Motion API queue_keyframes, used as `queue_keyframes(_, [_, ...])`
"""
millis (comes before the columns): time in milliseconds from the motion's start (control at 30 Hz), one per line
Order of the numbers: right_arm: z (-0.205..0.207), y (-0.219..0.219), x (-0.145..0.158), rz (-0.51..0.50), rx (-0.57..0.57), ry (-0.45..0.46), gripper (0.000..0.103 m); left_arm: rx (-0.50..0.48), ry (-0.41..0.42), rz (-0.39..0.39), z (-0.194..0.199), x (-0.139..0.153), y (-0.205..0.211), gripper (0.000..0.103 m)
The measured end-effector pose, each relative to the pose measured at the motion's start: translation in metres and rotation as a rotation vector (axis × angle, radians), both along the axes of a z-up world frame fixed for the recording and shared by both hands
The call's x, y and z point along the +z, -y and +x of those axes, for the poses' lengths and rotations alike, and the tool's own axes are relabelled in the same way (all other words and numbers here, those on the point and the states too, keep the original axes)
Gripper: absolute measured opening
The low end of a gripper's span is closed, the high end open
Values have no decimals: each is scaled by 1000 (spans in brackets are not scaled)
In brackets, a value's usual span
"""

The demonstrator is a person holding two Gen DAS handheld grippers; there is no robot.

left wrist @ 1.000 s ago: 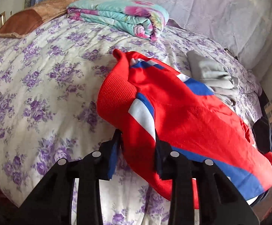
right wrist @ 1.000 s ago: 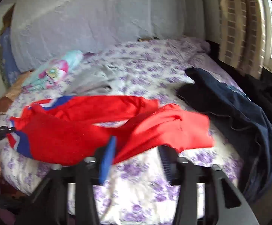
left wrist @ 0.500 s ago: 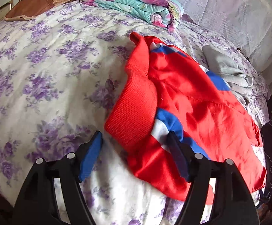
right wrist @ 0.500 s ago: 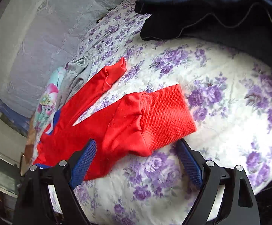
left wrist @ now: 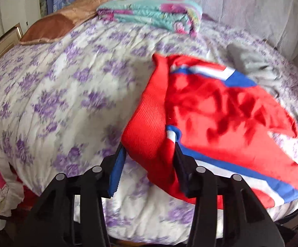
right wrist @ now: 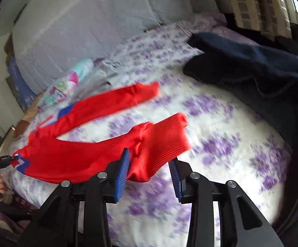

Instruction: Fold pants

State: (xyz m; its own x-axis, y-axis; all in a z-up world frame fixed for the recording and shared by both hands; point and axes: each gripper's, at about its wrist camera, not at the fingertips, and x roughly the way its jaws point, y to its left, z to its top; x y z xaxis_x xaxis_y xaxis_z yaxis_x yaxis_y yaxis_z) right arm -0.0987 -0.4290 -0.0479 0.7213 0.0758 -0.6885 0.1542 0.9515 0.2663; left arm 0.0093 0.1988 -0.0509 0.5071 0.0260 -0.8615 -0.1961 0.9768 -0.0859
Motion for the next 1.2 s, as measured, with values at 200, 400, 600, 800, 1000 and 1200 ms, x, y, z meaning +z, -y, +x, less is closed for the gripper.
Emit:
queue_keyframes(200, [-29, 13, 36, -65, -138, 162, 58, 49, 62, 9, -27, 19, -18, 63])
queue_keyframes(400, [13, -55, 61, -18, 143, 224, 76, -83, 190, 52, -20, 45, 38, 83])
queue_keyframes(600, [50, -46, -34, -62, 74, -218, 78, -51, 11, 106, 4, -32, 36, 86])
queue_keyframes(800, [33, -47, -21, -89, 78, -208, 77, -19, 8, 28, -18, -27, 8, 95])
queue_keyframes(1000, [75, -89, 47, -124, 247, -43, 80, -34, 192, 19, -6, 45, 11, 92])
queue_keyframes(1200, [189, -157, 72, -153, 480, -17, 81, 8, 88, -22, 108, 37, -10, 95])
